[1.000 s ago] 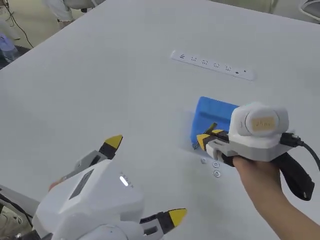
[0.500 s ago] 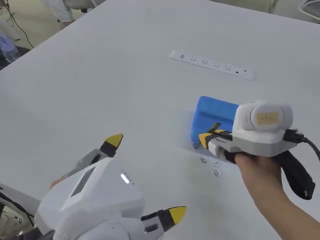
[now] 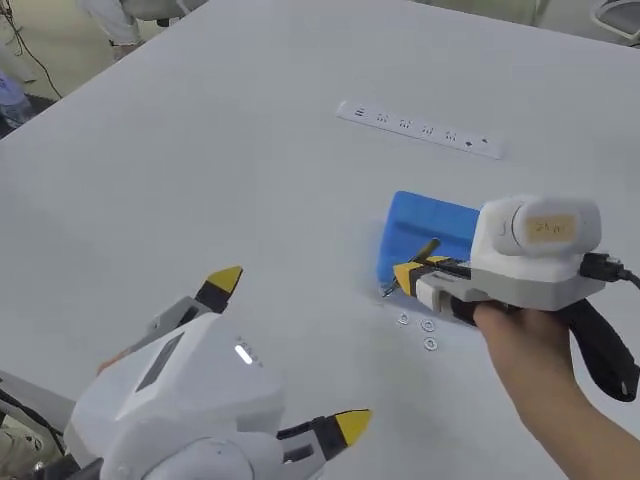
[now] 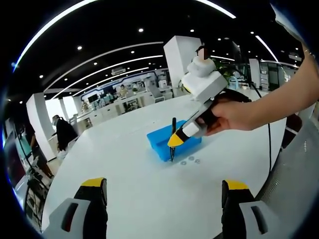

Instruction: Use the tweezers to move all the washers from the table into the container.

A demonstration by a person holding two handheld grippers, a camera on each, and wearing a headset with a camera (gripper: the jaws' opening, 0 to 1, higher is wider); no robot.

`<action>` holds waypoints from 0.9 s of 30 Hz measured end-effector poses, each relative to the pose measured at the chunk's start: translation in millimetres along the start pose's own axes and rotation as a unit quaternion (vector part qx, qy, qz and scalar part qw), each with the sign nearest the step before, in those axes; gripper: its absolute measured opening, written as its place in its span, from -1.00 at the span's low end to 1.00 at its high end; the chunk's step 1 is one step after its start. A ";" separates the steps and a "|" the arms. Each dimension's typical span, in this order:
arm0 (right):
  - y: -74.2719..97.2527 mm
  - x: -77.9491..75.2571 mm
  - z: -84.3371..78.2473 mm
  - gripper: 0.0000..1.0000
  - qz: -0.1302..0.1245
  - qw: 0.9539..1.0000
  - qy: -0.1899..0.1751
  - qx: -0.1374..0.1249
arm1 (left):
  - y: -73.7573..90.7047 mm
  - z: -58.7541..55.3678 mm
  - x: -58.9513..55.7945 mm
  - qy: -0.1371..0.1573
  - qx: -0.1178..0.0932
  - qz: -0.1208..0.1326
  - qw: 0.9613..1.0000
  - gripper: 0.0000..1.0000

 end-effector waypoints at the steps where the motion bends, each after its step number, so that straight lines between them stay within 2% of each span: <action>1: 2.2 1.3 -0.1 -0.92 0.001 1.000 0.001 0.002 | 0.0 0.0 -0.1 -0.001 0.000 0.000 1.000 0.96; 7: 10.3 5.0 -1.8 -0.92 0.004 1.000 0.004 0.007 | 0.2 0.4 -0.2 -0.004 0.000 0.002 1.000 0.96; 10: 15.8 7.1 -0.5 -0.92 0.010 1.000 0.001 0.004 | 1.5 2.1 3.6 -0.005 -0.005 0.015 1.000 0.98; 17: 30.7 8.8 5.9 -0.92 0.015 1.000 0.000 -0.005 | 2.5 3.0 8.4 0.009 -0.009 0.023 1.000 0.98; 23: 40.6 -0.4 13.5 -0.92 0.015 1.000 -0.007 -0.022 | 1.8 2.5 7.9 0.003 -0.007 0.023 1.000 0.98; 27: 43.9 -10.7 18.2 -0.92 0.002 0.999 -0.005 -0.034 | 1.5 1.7 7.1 0.002 -0.004 0.021 1.000 0.98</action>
Point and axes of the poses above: the centre of the closed fingertips' face, and the gripper's own axes: y roughly backward along the fingers, x roughly to its left, z roughly out of its top, the point moved 4 cm from there along y, roughly backward along the fingers, and after that the axes turned 5 degrees about x, right-handed, at the moved point
